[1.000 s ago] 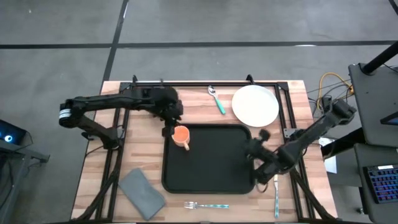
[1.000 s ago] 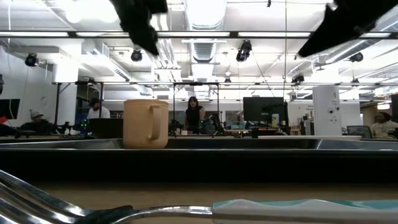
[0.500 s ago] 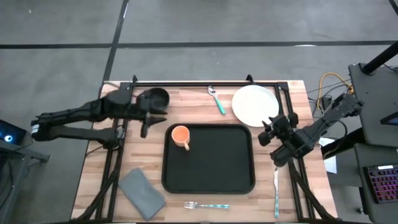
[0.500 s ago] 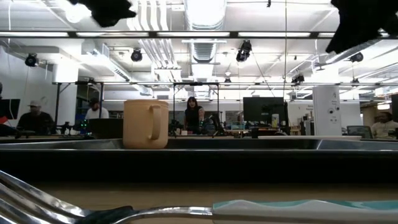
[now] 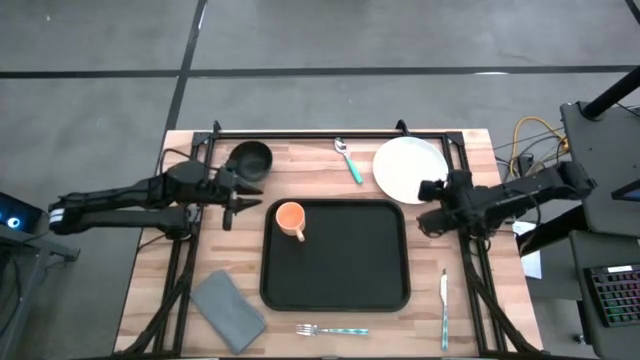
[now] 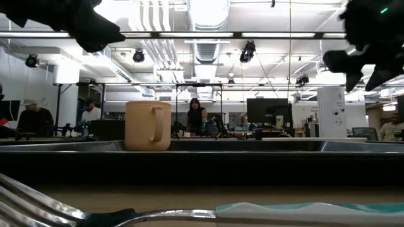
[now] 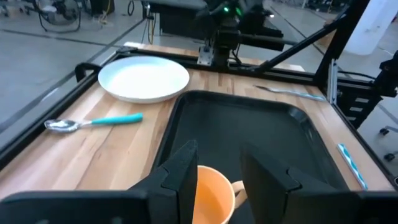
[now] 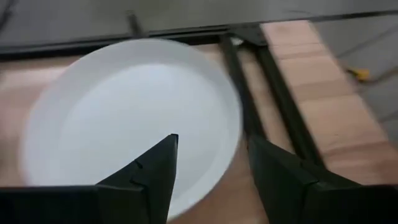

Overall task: Set up tray
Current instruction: Put the white plate on the black tray below the orange mug

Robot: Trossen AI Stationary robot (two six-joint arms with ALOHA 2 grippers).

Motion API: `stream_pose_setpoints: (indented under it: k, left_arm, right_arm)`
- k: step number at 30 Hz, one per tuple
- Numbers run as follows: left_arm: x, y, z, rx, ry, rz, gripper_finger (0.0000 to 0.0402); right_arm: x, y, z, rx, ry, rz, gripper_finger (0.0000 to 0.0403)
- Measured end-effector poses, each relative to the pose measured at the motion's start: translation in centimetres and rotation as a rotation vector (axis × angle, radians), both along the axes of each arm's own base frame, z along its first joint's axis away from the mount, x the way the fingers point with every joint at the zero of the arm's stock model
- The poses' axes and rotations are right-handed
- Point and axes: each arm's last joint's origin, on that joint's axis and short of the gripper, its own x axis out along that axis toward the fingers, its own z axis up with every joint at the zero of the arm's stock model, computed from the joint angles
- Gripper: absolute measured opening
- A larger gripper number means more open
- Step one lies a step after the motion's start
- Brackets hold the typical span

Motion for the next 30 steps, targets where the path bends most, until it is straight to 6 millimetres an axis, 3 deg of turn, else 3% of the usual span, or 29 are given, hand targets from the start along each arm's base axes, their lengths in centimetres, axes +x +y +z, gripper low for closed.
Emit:
stream_pose_setpoints:
  k: [7,12,22,30]
  left_arm:
    - [0.7,0.1,-0.5,-0.014,0.036,0.001,0.0102]
    - [1.0,0.1,-0.7,-0.017,0.053,-0.006,0.0102]
    - [1.2,-0.6,-0.7,-0.017,0.058,-0.052,0.0102]
    - [1.2,-1.3,-0.7,-0.018,0.057,-0.100,0.0102]
  right_arm:
    - [2.8,-1.9,-0.7,0.016,-0.065,-0.089,0.0183]
    - [4.9,-2.9,-2.0,0.158,-0.066,-0.097,0.0182]
    - [6.1,-3.4,-5.1,0.188,-0.008,-0.301,0.0178]
    - [6.1,-3.2,-6.5,0.179,0.013,-0.440,0.0177]
